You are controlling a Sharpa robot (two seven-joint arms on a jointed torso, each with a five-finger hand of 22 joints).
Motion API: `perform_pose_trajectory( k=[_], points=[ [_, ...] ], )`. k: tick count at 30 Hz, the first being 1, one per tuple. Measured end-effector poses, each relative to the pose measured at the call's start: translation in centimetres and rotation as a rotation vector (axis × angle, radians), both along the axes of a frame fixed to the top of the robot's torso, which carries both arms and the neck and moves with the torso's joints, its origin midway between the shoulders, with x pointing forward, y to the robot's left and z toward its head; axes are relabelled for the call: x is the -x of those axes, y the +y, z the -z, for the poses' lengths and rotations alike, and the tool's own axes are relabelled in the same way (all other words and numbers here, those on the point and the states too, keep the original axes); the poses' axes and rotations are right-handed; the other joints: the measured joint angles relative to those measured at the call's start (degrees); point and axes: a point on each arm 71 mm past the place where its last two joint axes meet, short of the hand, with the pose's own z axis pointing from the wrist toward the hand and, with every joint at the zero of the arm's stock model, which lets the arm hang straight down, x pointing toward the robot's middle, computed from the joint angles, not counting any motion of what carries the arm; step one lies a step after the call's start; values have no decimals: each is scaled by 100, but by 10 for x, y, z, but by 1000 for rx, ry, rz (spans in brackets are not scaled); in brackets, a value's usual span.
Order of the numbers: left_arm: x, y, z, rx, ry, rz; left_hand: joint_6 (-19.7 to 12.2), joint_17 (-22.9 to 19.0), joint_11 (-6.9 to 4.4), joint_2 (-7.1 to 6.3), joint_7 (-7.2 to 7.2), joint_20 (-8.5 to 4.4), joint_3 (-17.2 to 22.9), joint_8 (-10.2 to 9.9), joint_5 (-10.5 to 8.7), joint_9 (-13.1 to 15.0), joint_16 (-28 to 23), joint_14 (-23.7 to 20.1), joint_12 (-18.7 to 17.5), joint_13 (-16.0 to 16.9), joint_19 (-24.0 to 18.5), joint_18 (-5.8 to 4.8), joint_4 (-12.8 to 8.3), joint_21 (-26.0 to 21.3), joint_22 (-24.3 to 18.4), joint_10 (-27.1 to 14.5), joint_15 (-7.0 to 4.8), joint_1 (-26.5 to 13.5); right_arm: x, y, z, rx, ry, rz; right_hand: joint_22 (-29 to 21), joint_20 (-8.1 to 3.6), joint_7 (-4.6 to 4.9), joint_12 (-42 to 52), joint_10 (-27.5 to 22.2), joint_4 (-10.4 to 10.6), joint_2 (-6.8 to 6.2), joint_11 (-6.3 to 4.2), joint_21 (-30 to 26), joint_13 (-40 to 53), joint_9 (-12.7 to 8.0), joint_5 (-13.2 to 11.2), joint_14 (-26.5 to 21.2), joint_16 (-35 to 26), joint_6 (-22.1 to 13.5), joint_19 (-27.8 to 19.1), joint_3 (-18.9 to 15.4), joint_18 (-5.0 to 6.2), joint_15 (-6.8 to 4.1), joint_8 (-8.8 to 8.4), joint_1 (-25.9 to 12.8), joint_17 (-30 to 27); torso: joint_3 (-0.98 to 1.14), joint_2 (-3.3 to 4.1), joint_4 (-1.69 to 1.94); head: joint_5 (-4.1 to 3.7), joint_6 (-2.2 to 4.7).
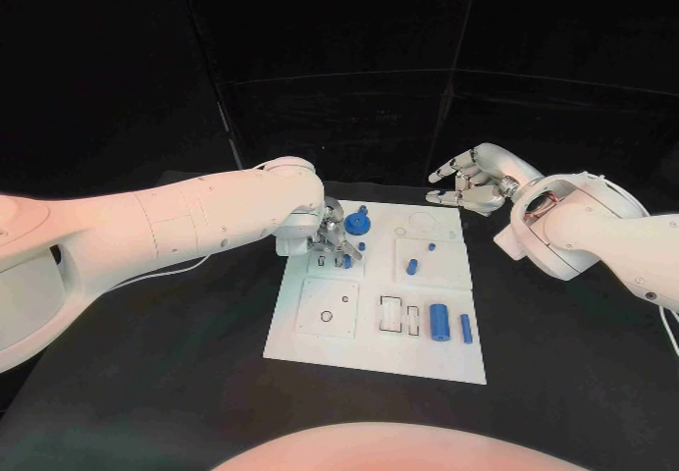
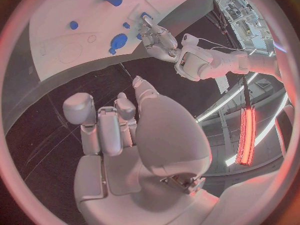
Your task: Assemble the parts on the task board
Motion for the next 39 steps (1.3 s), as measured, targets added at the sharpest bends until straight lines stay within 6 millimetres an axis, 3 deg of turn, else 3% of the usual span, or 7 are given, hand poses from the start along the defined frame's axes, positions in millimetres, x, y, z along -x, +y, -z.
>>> perform_pose_trajectory(
  k=[17, 23, 27, 29, 34, 36, 39],
  points=[
    [0, -2, 1, -7, 10, 13, -41, 0, -21, 72, -1, 0, 133, 22, 0, 57, 0, 0, 0, 4, 0, 0, -164, 0, 23, -21, 0, 157, -1, 2, 0, -1, 1, -3, 0, 0, 0, 0, 0, 0, 0, 0, 0, -6, 1, 0, 0, 0, 0, 0, 0, 0, 0, 0, 0, 4, 1, 3, -1, -4, -21],
    [0, -2, 0, -8, 10, 12, -124, 0, -51, 359, -42, 0, 493, 45, -1, 79, 0, 0, 0, 3, 0, 0, -519, 0, 42, -52, 0, 608, -1, 3, 0, -2, 1, -4, 0, 0, 0, 0, 0, 0, 0, 0, 0, -6, 1, 0, 0, 0, 0, 0, 0, 0, 0, 0, 0, 4, 0, 3, 3, -1, -28],
    [-1, -2, -2, -6, 7, 12, -206, 0, -71, 448, -62, 0, 881, -30, -23, 58, 0, -2, -36, -8, 0, 0, -815, 0, 50, -114, -2, 892, -1, 3, 0, -2, 1, -4, -13, 0, 0, 0, 0, 0, 0, 0, 0, -17, 1, 0, 0, 0, 0, 0, 0, 0, 0, 0, 0, 4, 0, 2, 3, 7, -29],
    [-1, -2, -2, -6, 6, 12, -236, 0, -61, 487, -52, 0, 929, -53, -34, 50, 0, -12, -70, -27, 0, 0, -772, 2, 63, -124, -12, 992, -1, 3, 0, -2, 2, -3, -13, 0, 0, 0, 0, 0, 0, 0, 0, -17, 1, 0, 0, 0, 0, 0, 0, 0, 0, 0, 0, 4, 0, 1, 3, 7, -29],
    [-1, -2, -2, -5, 6, 10, -278, 0, -50, 449, -12, 0, 1201, -69, -21, 93, 0, -12, -116, -57, 0, 0, -502, 22, 101, -134, -12, 961, -1, 3, 1, -1, 4, -4, -20, 0, 0, 0, 0, 0, 0, 0, -23, -16, 1, 0, 0, 0, 0, 0, 0, 0, 0, 0, 0, 3, 0, -1, 2, 9, -35],
    [-1, -1, -2, -3, 8, 8, -279, 0, -50, 380, -12, 0, 1461, -72, -21, 102, 0, -12, -116, -62, 0, 0, -560, 22, 112, -134, -12, 792, -1, 4, 1, -1, 5, -5, -22, 0, 0, 0, 0, 0, 0, 0, -23, -16, 1, 0, 0, 0, 0, 0, 0, 0, 0, 0, 0, 3, 0, -2, 2, 12, -35],
    [-1, 1, -1, 2, 11, 1, -288, 0, -29, 159, -20, 0, 2146, -74, -21, 147, 0, -11, -116, -62, 0, 0, -745, 22, 134, -113, -11, 365, -2, 4, 1, 0, 7, -5, -31, 0, 0, 0, 0, 1, 0, 0, -23, -16, 1, 0, 0, 0, 0, 0, -2, 0, 0, 0, 0, 3, 0, -3, 4, 12, -34]
  ],
)
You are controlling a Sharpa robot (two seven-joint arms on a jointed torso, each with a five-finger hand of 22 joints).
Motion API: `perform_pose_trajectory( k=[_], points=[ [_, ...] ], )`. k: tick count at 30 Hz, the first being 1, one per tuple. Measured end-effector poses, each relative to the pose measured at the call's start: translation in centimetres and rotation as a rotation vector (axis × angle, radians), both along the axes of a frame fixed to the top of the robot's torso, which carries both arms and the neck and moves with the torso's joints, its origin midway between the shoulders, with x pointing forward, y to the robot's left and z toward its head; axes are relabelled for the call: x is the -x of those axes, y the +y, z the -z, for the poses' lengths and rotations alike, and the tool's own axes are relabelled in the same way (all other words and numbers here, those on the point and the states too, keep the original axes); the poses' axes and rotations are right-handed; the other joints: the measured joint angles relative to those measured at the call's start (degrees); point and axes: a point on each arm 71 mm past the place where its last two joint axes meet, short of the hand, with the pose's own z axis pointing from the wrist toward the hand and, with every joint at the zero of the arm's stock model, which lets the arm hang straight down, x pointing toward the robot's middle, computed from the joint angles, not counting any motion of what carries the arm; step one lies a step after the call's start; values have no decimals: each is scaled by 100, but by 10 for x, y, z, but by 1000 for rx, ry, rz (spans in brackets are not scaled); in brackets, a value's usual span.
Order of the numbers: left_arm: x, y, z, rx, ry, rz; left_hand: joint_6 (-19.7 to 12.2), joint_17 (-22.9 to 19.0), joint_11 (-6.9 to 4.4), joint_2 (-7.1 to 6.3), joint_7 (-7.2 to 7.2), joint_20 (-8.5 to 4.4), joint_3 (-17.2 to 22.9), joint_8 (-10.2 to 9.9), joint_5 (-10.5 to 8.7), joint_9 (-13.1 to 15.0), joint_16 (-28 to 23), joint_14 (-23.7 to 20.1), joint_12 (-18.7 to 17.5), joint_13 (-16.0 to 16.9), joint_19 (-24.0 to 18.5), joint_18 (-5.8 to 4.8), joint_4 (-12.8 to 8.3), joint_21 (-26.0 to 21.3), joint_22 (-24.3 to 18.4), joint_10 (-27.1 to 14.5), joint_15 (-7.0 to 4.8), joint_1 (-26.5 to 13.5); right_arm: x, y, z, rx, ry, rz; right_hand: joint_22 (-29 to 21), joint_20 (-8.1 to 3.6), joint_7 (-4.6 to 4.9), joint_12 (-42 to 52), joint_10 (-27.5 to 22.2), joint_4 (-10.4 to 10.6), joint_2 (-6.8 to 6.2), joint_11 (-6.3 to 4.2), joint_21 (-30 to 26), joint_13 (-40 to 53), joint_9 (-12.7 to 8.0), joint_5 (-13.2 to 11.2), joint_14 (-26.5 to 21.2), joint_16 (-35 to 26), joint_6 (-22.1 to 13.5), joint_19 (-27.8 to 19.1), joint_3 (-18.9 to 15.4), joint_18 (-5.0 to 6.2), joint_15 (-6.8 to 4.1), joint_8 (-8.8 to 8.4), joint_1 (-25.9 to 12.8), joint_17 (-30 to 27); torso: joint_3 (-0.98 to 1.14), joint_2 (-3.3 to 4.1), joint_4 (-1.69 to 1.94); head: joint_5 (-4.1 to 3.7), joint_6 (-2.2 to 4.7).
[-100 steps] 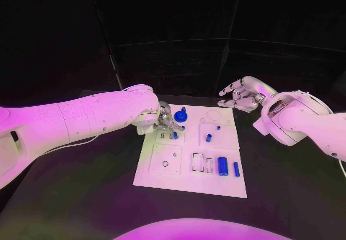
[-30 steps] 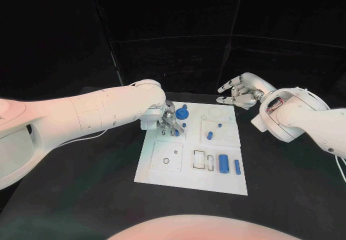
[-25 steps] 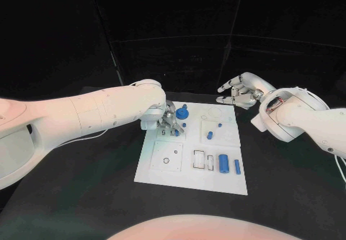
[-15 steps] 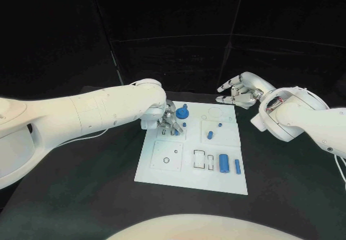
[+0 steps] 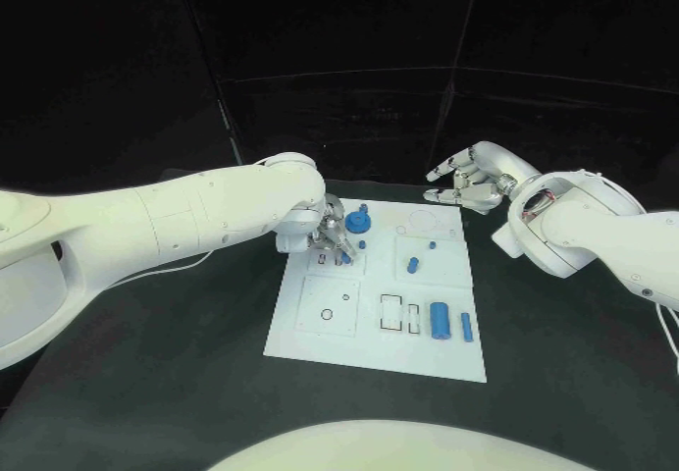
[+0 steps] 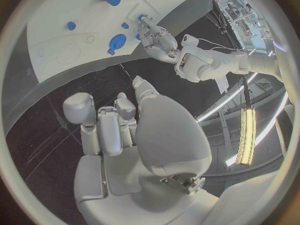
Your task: Assemble the parts on the task board
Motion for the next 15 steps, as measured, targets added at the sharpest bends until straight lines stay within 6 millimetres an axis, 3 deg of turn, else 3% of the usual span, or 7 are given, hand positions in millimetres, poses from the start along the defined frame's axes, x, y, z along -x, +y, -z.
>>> perform_pose_trajectory(
  k=[3, 8, 13, 15],
  points=[
    [0, 5, 1, 7, 2, -15, -4, 0, 21, -210, 4, 0, 720, 13, 32, 70, 0, 0, 0, 6, 0, 0, -166, 0, 18, 21, 0, -384, -1, 0, 0, 2, 2, 1, -9, 0, 0, 0, 0, 25, 25, 0, 0, -5, 0, 0, 0, 0, 0, 0, -17, 0, 0, 0, -25, -5, -1, -1, 4, 7, 10],
    [3, 13, 1, 27, 1, -41, -8, 0, -5, -459, 12, 0, 1498, 145, 32, 184, 0, 0, 0, 18, 0, 0, -269, 0, 41, 47, 0, -781, -1, 1, 1, 4, 6, 0, -9, 0, 0, 0, 0, 37, 23, 0, 0, -7, 0, 0, 0, 0, 0, 0, -5, 0, 0, 0, -23, -9, -3, -4, 6, 14, 20],
    [6, 22, 0, 50, -9, -70, 3, 0, 15, -657, 22, 0, 2006, 275, 51, 298, 0, 0, 50, 43, 0, 0, -266, 28, 92, 107, 0, -1029, -2, 2, 1, 5, 8, -1, -16, 0, 0, 0, 0, 37, 23, 0, 0, -6, 0, 0, 0, 0, 0, 0, -5, 0, 0, 0, -23, -9, -2, -4, 19, 16, 27],
    [8, 25, -1, 64, -19, -84, 3, 0, 4, -719, 23, 0, 2138, 297, 205, 335, 0, 0, 50, 50, 0, 0, -262, 28, 115, 118, 1, -1092, -3, 2, 2, 6, 10, -1, -16, 0, 0, 0, 0, 37, 23, 0, 0, -6, 0, 0, 0, 0, 0, 0, -5, 0, 0, 1, -23, -9, -1, -4, 24, 17, 27]
  ],
)
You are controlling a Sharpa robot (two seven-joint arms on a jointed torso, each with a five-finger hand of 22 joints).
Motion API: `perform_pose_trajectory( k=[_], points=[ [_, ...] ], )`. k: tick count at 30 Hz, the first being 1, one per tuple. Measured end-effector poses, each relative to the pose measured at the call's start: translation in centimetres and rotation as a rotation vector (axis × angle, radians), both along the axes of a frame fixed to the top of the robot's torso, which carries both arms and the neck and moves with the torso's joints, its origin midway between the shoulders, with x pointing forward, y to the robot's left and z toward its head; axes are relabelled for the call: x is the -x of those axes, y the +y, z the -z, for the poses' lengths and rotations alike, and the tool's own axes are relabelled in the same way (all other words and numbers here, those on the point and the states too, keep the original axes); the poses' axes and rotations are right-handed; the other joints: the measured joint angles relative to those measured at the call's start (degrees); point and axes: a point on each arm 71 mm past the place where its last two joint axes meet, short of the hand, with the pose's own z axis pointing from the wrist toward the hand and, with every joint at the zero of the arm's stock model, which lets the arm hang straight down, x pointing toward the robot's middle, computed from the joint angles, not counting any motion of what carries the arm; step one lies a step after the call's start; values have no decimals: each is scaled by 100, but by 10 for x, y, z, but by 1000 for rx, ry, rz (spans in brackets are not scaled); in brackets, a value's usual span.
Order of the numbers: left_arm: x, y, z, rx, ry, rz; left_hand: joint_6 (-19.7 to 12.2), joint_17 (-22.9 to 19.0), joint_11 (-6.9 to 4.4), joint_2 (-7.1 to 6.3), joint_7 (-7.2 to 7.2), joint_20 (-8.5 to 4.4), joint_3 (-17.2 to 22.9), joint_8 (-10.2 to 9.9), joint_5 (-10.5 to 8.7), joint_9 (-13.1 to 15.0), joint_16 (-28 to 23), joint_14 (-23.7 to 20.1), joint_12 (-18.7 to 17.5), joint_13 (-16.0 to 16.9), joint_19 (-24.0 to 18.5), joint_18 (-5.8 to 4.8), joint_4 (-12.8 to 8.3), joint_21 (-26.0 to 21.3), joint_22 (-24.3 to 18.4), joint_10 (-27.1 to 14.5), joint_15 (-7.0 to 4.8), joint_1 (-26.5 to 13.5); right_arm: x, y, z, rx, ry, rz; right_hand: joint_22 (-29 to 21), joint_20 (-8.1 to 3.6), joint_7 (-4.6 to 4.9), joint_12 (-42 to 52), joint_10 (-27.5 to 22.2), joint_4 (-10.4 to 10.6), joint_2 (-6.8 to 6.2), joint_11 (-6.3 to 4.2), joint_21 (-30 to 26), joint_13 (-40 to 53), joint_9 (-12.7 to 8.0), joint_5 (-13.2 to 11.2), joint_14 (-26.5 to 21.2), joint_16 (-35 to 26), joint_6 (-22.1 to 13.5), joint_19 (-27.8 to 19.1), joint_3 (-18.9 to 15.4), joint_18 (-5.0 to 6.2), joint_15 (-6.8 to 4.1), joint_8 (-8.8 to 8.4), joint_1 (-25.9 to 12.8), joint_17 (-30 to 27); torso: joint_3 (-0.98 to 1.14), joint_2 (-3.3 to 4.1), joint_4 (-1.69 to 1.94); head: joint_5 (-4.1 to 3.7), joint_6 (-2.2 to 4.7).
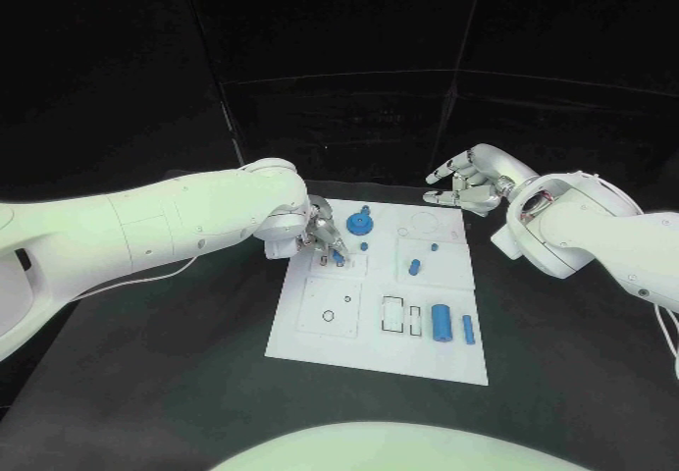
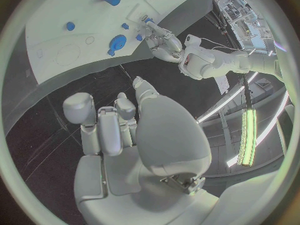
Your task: Assemble the parts on the task board
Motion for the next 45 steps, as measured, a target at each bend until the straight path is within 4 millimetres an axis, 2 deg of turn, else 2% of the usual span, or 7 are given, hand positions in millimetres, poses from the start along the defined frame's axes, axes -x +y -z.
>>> perform_pose_trajectory(
  k=[3, 13, 14, 15, 18, 32, 45],
  points=[
    [2, 3, -1, 17, -13, -14, 0, 0, 12, -45, 1, 0, 130, 43, 85, 32, 0, 0, 0, 3, 0, 0, -9, 0, 14, 29, 0, -45, 0, 0, 0, 1, 1, 0, 0, 0, 0, 0, 0, 0, 0, 0, 0, 0, 0, 0, 0, 0, 0, 0, 0, 0, 0, 28, 0, 0, 1, 0, 4, 15, -4],
    [8, 5, -4, 68, -66, -38, 1, 0, -10, -127, 3, 0, 276, 111, 169, 99, 0, 0, 23, 10, 0, 0, 8, 30, 43, 50, 0, -127, -1, 0, 1, 3, 3, 1, 0, 0, 0, 0, 0, 0, 0, 0, 0, 1, 0, 0, 0, 0, 0, 0, 0, 0, 0, 28, 0, 0, 1, 3, -10, 58, -23],
    [8, 5, -3, 71, -70, -39, 2, 0, -27, -165, 5, 0, 337, 129, 233, 109, 0, 0, 23, 10, 0, -18, -5, 30, 50, 68, 0, -165, -1, 0, 1, 3, 4, 1, 0, 0, 0, 0, 0, 0, 0, 0, 0, 1, 0, 0, 0, 0, 0, 0, 0, 0, 0, 28, 0, 0, 1, 3, -10, 59, -23],
    [8, 5, -2, 73, -77, -40, 10, 0, -31, -196, 8, 0, 390, 154, 306, 119, 0, 0, 23, 10, 0, -89, -30, 30, 54, 71, 0, -196, -1, 0, 1, 3, 4, 0, 0, 0, 0, 0, 0, 0, 0, 0, 0, 1, 0, 0, 0, 0, 0, 0, 0, 0, 0, 28, 0, 0, 1, 3, -10, 60, -23],
    [8, 5, 0, 75, -91, -41, 26, 0, -40, -219, -5, -19, 401, 155, 371, 140, 0, 0, 23, 1, 19, -89, -23, 30, 54, 80, 0, -219, -1, 1, 1, 2, 3, -3, 1, 0, 0, 0, 0, 0, 0, 0, -22, 1, 0, 0, 0, 0, 0, 0, 0, 0, 0, 28, 0, 0, 1, 3, -11, 62, -18],
    [9, 3, 10, 40, -146, -4, 34, 0, -37, -272, -11, 1, 468, 155, 377, 142, 0, 0, 45, 21, 39, -88, -74, 30, 53, 120, 0, -272, -2, 3, 1, 0, 0, -11, 1, 0, 0, 0, 0, 0, 0, 0, -22, 1, 0, 0, 0, 0, 0, 0, 0, 1, 0, 28, 0, 0, 4, 8, -21, 38, -38],
    [9, 0, 12, 3, -159, 39, 34, 0, -37, -294, -9, 1, 488, 160, 371, 149, 0, 1, 45, 25, 40, -88, -95, 30, 52, 120, 0, -249, -2, 6, 1, -2, -2, -18, 2, 0, 0, 0, 0, 15, 0, 0, -22, 1, 0, 28, 0, 0, 0, 0, -16, 0, 0, 28, 0, 0, 1, 10, -20, 51, -58]
  ],
)
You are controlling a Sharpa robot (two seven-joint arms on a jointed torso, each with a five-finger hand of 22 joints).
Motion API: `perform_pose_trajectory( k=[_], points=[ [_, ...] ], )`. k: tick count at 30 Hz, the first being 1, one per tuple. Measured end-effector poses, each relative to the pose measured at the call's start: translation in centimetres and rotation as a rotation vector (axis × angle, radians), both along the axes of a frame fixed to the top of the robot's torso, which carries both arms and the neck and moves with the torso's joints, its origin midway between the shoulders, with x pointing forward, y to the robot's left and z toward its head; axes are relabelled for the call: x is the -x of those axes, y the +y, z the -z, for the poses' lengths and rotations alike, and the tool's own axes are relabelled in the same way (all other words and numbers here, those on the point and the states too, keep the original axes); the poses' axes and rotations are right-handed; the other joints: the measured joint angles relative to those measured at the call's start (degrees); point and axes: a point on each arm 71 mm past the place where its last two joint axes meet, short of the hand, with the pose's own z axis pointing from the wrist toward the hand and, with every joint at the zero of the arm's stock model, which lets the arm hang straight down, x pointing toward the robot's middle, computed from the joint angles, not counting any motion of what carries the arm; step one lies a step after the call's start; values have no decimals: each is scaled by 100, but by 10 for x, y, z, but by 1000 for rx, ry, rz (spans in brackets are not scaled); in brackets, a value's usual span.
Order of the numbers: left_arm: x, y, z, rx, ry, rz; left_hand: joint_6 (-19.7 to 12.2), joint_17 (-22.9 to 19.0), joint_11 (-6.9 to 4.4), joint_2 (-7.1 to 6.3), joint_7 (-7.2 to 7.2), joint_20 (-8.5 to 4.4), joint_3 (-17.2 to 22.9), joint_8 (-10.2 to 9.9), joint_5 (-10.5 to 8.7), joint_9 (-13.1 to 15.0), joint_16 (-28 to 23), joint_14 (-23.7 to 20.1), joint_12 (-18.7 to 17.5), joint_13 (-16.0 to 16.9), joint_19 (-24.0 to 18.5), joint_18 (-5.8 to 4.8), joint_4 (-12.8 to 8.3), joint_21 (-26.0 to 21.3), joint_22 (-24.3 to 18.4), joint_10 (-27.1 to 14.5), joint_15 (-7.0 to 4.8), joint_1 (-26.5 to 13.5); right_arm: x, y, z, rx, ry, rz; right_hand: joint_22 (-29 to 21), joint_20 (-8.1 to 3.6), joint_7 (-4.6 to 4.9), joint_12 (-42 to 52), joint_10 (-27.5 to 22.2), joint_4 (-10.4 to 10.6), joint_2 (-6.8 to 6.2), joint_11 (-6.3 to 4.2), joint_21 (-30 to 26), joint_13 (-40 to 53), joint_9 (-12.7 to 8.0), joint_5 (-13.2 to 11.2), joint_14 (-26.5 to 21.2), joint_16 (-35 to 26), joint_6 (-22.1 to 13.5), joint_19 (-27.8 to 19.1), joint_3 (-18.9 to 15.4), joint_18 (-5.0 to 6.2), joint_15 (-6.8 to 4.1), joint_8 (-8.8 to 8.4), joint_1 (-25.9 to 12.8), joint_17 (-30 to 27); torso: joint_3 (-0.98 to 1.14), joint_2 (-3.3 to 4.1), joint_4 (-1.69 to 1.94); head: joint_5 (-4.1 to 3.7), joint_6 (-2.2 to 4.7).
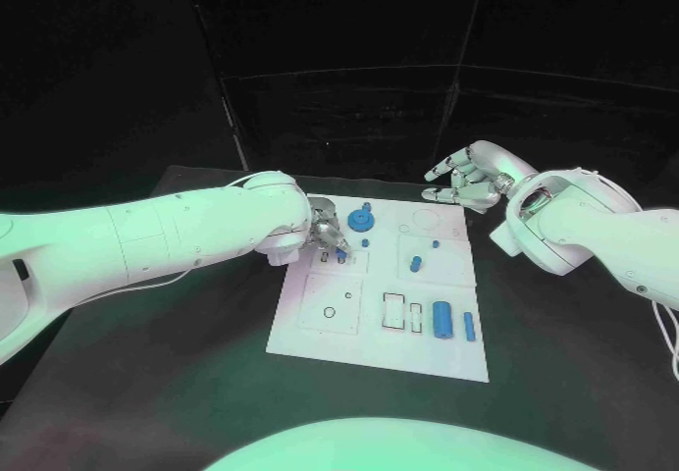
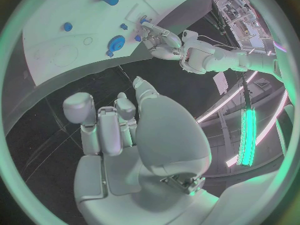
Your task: Assemble the parts on the task board
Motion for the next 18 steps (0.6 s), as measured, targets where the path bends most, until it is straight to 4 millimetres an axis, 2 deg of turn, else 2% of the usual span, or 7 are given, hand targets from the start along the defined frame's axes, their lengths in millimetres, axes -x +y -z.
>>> perform_pose_trajectory(
  k=[18],
  points=[
    [0, -1, 2, -28, 8, 28, 7, 0, -20, 6, 9, 0, 4, 15, 24, 2, 0, 0, 0, -1, 0, 1, -6, 0, -1, 21, 0, 6, 0, 0, 0, 0, -1, -1, -1, 0, 0, 0, 0, 0, 0, 0, 0, 0, 0, 0, 0, 0, 0, 0, 0, 0, 0, 0, 0, 0, -1, -3, 4, 10, -35]
  ],
)
